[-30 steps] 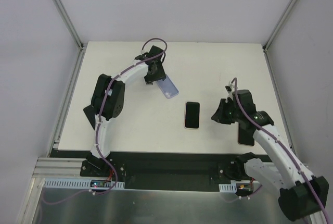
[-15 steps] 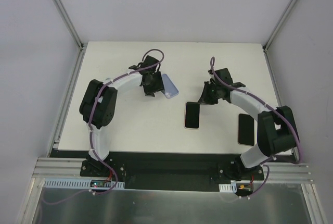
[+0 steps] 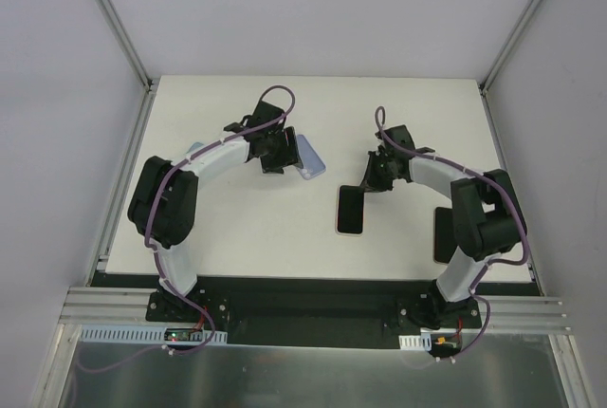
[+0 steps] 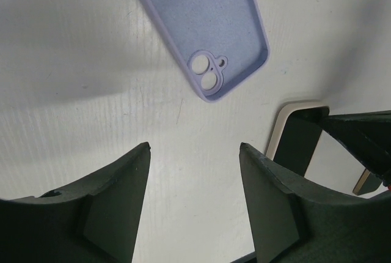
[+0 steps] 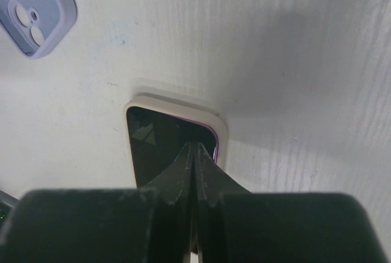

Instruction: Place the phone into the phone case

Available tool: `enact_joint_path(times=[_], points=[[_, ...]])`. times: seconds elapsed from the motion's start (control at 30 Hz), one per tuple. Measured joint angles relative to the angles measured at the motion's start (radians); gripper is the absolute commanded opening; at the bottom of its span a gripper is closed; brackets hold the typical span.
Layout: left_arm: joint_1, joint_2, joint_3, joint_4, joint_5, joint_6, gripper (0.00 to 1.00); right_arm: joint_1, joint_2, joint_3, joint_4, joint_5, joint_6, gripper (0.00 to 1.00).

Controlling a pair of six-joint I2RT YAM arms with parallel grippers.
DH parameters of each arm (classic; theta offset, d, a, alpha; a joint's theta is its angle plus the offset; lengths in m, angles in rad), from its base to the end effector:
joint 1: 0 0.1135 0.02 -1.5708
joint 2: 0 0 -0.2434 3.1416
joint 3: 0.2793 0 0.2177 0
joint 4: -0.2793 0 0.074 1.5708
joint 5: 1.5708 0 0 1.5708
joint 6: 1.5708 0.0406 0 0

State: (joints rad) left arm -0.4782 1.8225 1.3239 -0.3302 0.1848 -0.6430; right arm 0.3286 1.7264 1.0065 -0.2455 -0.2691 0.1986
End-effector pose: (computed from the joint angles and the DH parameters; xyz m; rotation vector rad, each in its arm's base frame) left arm 0.3251 -0.1769 0.2179 -0.1166 2.5126 -0.7172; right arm 0.2985 0.1132 0.1681 -0.2756 2.5605 0.5456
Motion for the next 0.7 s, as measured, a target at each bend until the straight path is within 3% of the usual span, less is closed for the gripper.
enact_joint_path(times=[0.7], points=[[0.0, -0.037, -0.031, 0.013, -0.014, -0.001, 0.66, 0.0, 0.018, 0.01, 0.049, 0.037, -0.001, 0.01]])
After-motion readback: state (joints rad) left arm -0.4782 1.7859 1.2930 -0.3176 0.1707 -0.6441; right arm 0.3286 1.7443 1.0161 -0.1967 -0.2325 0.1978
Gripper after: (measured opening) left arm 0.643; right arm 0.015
